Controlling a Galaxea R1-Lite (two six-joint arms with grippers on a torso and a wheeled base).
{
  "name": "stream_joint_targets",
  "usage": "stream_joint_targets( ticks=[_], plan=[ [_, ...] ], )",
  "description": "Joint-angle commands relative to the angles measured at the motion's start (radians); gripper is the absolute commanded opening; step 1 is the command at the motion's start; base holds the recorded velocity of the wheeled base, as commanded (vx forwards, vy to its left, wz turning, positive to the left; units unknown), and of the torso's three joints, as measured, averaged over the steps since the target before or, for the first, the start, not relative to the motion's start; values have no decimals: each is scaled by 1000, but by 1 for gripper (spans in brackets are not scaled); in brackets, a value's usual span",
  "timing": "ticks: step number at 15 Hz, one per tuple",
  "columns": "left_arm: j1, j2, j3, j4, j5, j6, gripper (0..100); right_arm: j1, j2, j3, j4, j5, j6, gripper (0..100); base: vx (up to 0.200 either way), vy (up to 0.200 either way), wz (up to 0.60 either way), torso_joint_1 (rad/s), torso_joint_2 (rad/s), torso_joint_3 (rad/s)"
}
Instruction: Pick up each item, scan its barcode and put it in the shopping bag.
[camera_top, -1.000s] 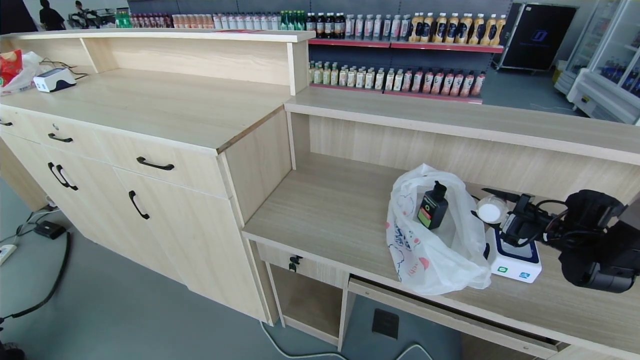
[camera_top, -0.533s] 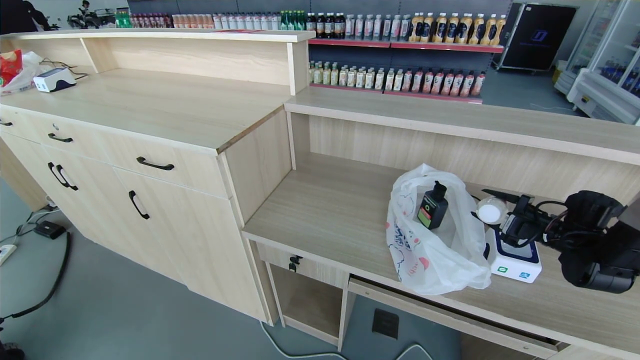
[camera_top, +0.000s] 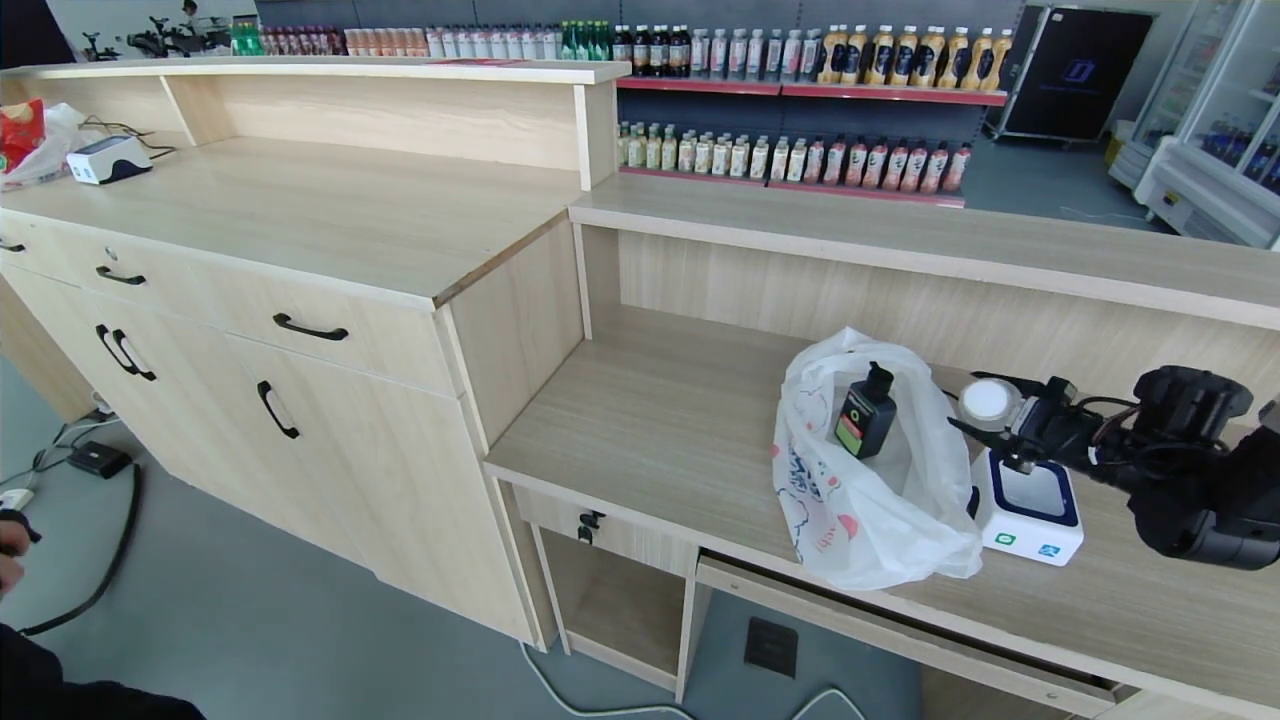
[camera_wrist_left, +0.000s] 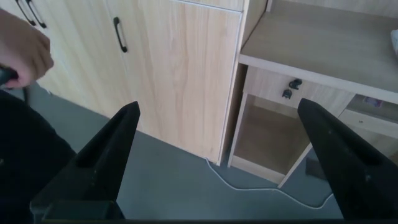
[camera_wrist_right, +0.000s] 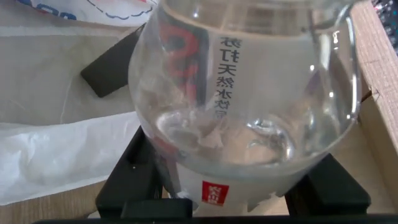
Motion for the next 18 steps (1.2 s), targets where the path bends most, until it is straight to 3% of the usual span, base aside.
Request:
stream_joint_targets(
  ticks=[1,5,9,12,14,18],
  plan=[
    [0,0,0,0,0,0,100,7,-193,-27,180,-118,164,0,0,0,0,0,0,0],
    [0,0,0,0,0,0,100,73,-457,-81,489,-482,575,0,0,0,0,0,0,0],
    [0,0,0,0,0,0,100,109,-581,25,582,-670,724,0,0,0,0,0,0,0],
    [0,0,0,0,0,0,100,193,-578,21,602,-876,811,0,0,0,0,0,0,0],
    [0,0,0,0,0,0,100,219,-573,25,602,-887,817,0,0,0,0,0,0,0],
    [0,0,0,0,0,0,100,247,-533,16,593,-888,876,0,0,0,600,2,4,2]
  ],
)
